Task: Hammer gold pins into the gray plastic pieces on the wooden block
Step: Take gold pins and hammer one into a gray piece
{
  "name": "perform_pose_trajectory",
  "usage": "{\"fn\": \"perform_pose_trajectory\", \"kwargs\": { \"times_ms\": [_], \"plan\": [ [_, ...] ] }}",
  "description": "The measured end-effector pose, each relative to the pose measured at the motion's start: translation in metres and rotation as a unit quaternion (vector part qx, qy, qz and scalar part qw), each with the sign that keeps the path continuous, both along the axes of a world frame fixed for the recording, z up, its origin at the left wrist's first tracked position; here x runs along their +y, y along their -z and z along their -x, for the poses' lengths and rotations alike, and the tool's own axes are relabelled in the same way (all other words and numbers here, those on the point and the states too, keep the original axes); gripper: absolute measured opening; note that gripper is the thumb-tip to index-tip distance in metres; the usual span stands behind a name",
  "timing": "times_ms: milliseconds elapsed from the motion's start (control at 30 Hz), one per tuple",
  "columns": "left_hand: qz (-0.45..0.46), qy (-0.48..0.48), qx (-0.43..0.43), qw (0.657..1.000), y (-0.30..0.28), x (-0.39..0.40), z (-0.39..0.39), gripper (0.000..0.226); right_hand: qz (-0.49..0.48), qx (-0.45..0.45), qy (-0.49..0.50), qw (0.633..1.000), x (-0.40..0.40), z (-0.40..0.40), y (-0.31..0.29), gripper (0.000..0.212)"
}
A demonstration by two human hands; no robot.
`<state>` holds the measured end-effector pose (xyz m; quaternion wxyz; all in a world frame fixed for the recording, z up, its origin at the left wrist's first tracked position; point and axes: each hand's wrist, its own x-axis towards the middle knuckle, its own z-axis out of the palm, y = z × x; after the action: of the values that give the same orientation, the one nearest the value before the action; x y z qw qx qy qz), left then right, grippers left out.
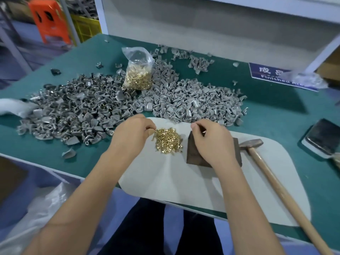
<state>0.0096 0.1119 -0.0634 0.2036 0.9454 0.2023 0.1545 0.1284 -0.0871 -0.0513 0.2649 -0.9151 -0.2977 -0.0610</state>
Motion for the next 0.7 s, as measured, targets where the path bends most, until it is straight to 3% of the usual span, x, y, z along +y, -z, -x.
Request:
{"fn": "perform_pose_trajectory", "kwargs": {
  "times_ms": [367, 700],
  "plan": [
    [-0.059, -0.053, 0.016, 0.997, -0.002, -0.018, -0.009, 0.014, -0.019, 0.003, 0.002, 1.000, 0.000, 0.001, 0.000, 0.019],
    [0.046, -0.031, -0.027, 0.998, 0.001, -0.018, 0.001, 0.008, -0.031, 0.003, 0.001, 1.000, -0.001, 0.000, 0.002, 0.016]
  ]
}}
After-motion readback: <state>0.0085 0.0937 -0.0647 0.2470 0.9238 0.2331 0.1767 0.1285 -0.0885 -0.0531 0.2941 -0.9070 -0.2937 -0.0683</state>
